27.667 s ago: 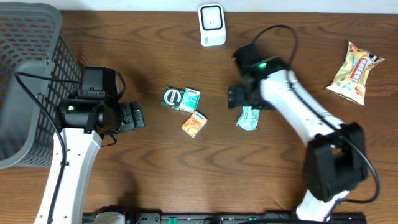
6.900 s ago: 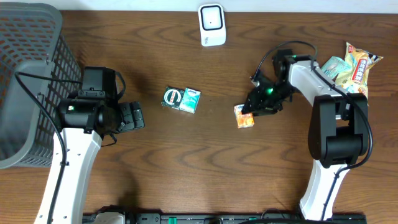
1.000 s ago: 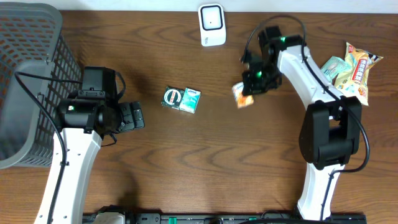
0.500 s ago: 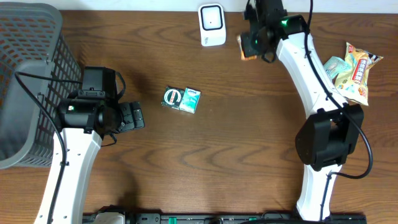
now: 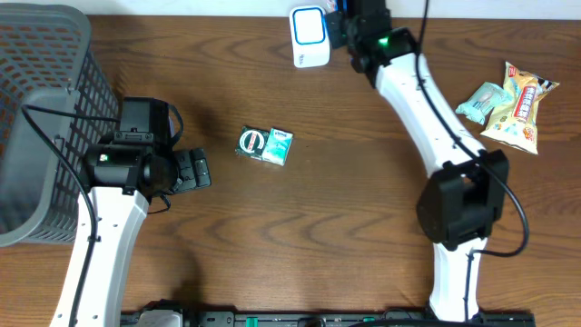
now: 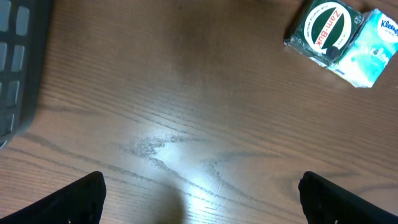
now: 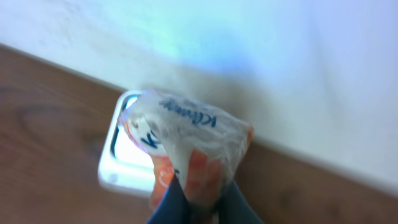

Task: Scan the item barcode
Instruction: 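Raise the orange pack up to the barcode scanner window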

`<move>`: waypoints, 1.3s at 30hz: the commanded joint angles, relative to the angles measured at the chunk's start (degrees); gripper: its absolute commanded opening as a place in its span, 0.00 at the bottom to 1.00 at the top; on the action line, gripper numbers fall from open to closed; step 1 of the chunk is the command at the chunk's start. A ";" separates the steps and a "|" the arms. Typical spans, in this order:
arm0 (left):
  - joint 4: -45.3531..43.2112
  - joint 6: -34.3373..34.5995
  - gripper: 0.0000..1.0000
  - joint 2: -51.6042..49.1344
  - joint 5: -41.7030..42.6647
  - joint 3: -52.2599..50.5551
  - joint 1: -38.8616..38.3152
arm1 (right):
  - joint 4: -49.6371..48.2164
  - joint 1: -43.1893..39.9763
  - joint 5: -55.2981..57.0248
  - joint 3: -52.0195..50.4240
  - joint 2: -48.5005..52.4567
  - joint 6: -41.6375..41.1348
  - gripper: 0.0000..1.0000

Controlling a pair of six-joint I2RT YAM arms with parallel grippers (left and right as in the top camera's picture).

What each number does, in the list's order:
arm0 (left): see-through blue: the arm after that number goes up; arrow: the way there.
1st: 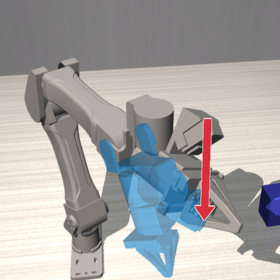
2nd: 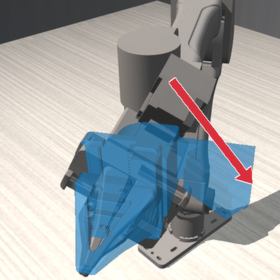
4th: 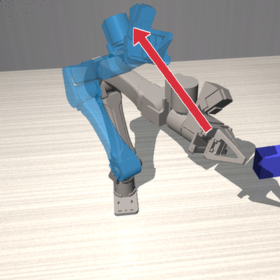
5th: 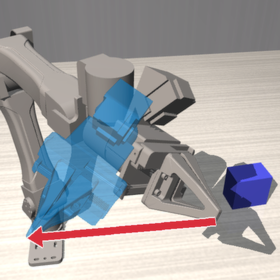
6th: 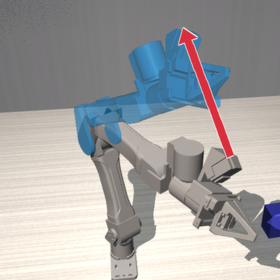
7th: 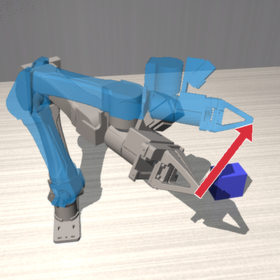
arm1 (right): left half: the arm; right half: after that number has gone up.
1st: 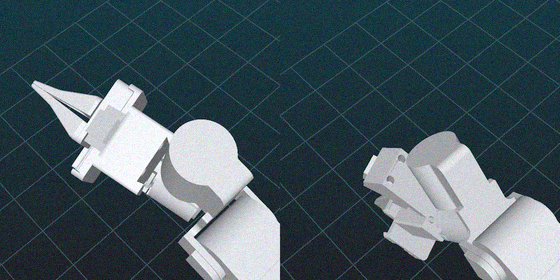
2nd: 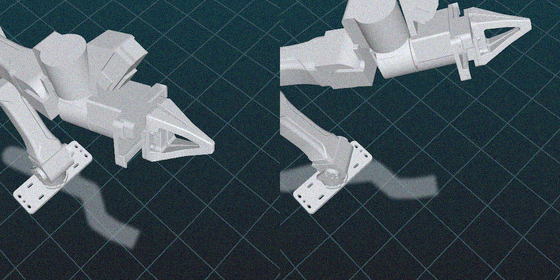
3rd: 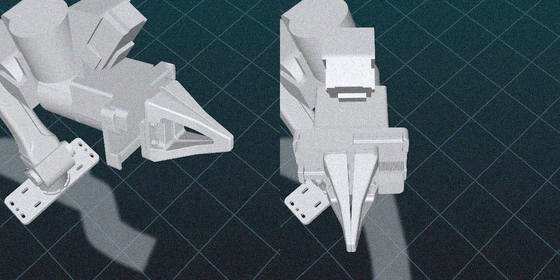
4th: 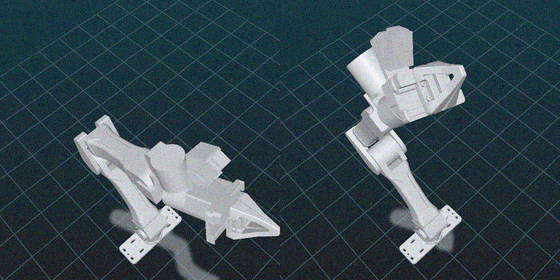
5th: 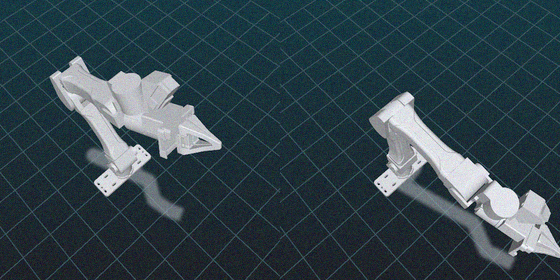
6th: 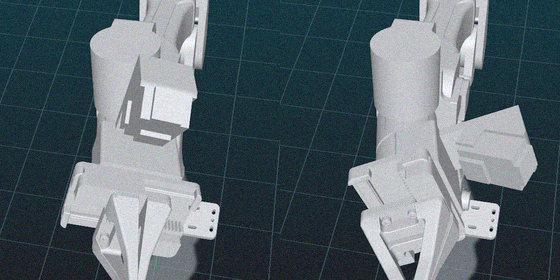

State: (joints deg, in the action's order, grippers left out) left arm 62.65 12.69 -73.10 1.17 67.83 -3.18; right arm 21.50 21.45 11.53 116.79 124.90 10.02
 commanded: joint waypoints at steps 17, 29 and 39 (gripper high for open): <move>0.09 0.52 0.98 -0.20 -0.31 -0.28 -0.17 | -19.39 3.58 8.81 0.96 14.32 45.38 0.01; 0.09 0.52 0.98 -0.20 -0.31 -0.28 -0.17 | -18.82 5.64 7.54 0.96 14.32 52.61 0.01; 0.09 0.52 0.98 -0.20 -0.31 -0.28 -0.17 | -16.37 4.11 7.63 0.94 14.36 56.59 0.01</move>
State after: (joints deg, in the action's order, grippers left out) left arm 62.63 12.69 -73.10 1.17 67.83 -3.18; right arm 4.99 26.39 19.09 117.01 139.90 64.97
